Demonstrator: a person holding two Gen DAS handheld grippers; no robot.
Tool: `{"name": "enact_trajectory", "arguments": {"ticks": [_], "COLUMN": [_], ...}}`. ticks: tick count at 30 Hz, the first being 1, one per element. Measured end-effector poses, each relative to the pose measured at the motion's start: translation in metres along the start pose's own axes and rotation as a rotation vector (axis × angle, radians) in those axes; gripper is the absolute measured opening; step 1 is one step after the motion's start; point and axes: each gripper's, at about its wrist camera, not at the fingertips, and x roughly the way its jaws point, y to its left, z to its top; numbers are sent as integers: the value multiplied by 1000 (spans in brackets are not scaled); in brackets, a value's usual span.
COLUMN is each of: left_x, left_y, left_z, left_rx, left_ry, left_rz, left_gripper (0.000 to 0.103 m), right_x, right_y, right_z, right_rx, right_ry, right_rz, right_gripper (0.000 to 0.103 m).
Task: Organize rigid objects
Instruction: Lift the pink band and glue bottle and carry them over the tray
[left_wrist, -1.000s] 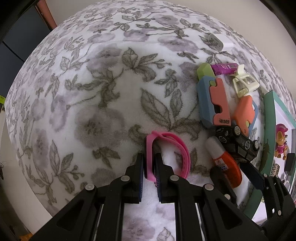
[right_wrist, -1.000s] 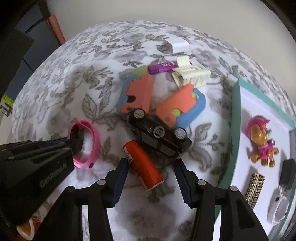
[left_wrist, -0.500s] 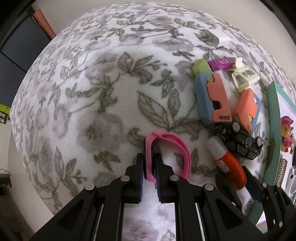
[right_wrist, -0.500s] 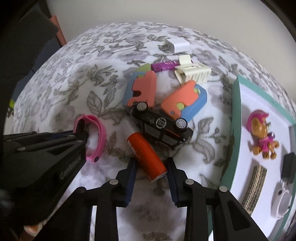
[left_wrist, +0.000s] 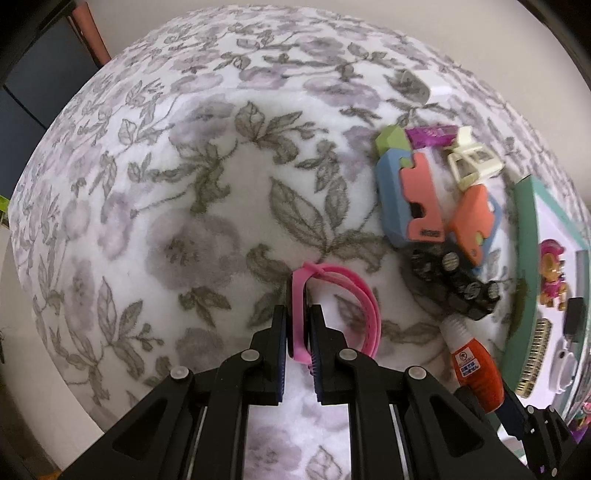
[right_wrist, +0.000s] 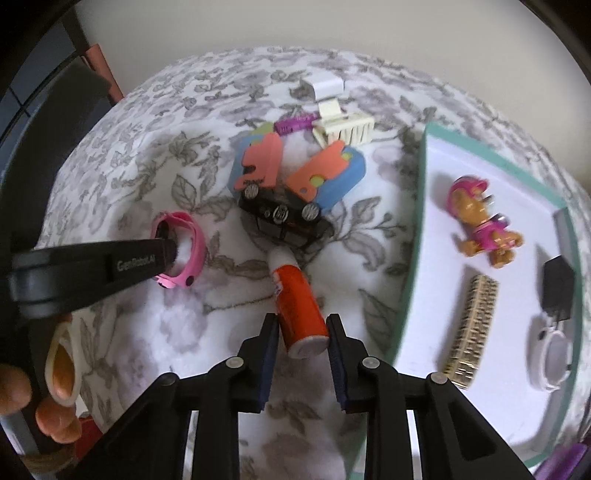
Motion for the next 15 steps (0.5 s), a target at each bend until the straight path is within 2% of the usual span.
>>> {"name": "enact_trajectory", "arguments": {"ticks": [9, 15], "left_x": [-41, -69], "left_y": [-14, -24], "left_z": [-14, -20], "left_rx": [40, 64], "left_ry": [-114, -190], "left_rz": [-10, -62], "left_gripper": [12, 12], "right_x": [-39, -67], "right_y": [-11, -23], "right_z": [-1, 3], "right_rx": [14, 39], "right_ry": [-78, -154], "right_rz": [3, -4], "right_gripper": [25, 25]}}
